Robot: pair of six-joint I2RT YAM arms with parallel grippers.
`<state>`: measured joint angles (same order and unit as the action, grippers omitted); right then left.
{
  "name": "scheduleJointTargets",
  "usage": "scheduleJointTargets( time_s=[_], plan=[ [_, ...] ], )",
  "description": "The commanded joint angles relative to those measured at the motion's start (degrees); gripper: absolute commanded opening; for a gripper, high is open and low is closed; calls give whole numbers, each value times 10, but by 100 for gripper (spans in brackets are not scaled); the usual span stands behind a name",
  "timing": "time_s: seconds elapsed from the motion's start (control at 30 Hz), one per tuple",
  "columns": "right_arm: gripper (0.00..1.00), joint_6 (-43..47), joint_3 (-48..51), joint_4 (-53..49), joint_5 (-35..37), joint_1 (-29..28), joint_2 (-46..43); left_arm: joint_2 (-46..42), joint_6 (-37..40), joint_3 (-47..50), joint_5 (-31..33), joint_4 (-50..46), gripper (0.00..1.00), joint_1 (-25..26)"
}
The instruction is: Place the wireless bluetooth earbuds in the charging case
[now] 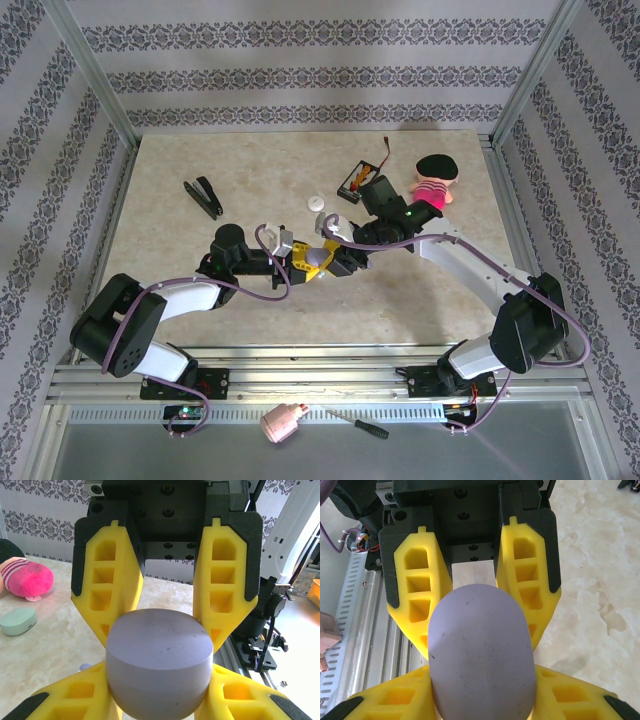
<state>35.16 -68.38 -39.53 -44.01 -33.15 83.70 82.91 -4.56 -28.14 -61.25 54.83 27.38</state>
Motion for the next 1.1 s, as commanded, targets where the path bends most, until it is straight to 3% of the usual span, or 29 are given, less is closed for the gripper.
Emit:
scheduleJointTargets(
  time_s=[0.0,0.4,1.07],
  plan=[
    [44,12,-12,10,-3,-5,12,-1,-1,0,-22,53,23,9],
    [66,-25,10,57,-3,15,-17,-15,62,4,-7,-11,21,8],
    [72,-76,24,108,36,43,-41,-18,96,13,0,-4,21,8]
  ],
)
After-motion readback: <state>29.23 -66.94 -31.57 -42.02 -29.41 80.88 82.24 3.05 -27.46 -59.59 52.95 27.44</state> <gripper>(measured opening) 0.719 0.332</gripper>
